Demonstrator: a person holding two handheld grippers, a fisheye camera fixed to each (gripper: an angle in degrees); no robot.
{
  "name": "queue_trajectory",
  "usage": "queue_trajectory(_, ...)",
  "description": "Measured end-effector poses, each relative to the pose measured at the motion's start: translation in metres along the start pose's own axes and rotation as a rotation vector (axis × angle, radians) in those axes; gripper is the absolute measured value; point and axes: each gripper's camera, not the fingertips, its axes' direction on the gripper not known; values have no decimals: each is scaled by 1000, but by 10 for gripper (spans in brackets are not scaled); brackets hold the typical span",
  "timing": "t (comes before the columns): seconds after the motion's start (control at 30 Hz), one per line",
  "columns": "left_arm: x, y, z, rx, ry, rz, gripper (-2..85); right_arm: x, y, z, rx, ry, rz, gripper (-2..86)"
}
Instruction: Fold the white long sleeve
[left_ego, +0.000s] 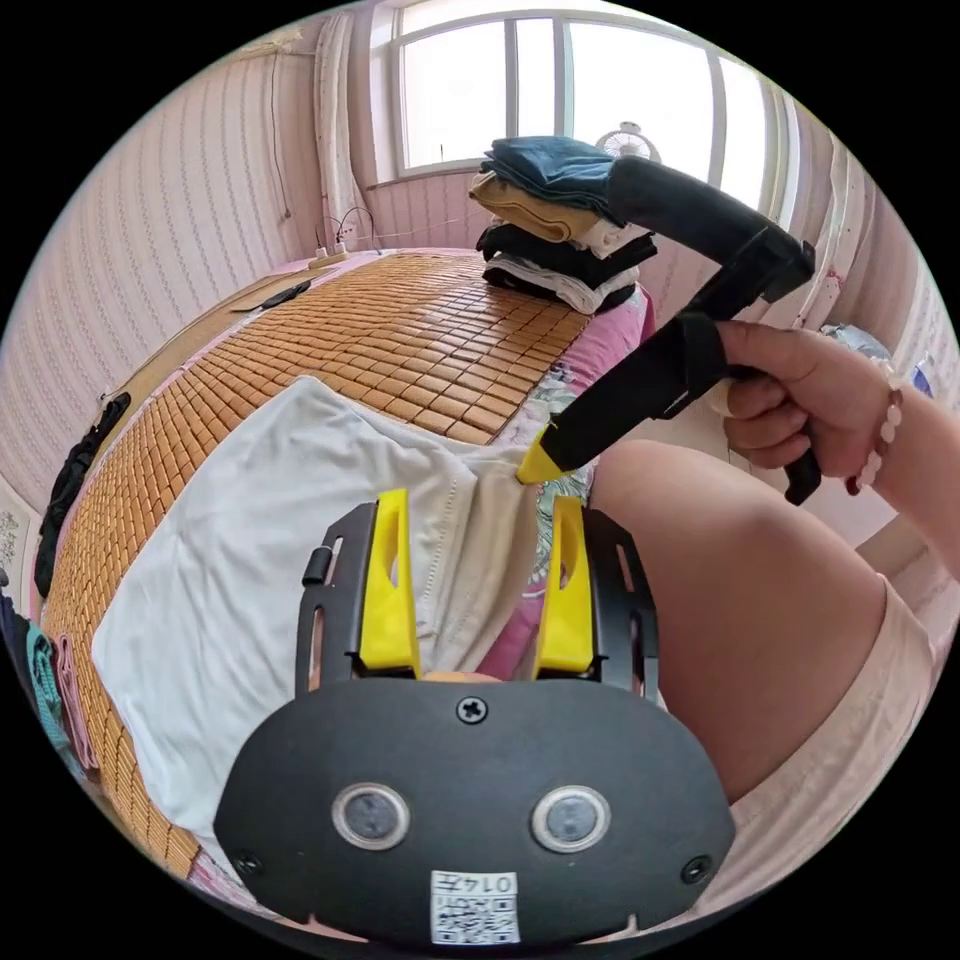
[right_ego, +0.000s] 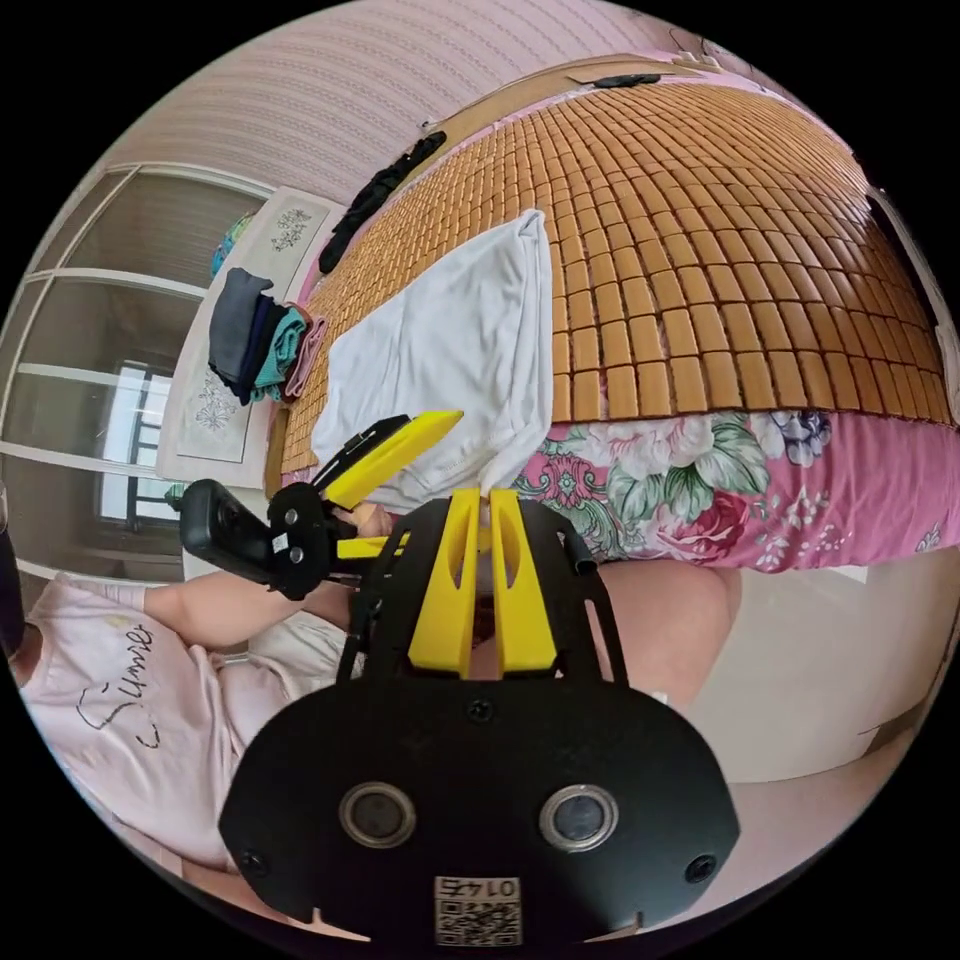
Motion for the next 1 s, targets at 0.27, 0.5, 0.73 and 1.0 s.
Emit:
queue_trajectory(0.27, -26, -14, 10, -31, 75, -126, 44, 49, -5, -71, 149, -101, -22, 99)
queue_trajectory(0.5, -18, 1, -26, 29, 94, -69, 39, 115, -31, -74, 299, -250, 223, 151)
queue_trajectory(0.73, -10, 27, -67, 26, 163, -51, 39, 130, -43, -68, 366, -310, 295, 69)
queue_trajectory(1.0, 1, 26, -80, 32, 157, -13, 39, 139, -29, -100, 414, -309, 267, 14)
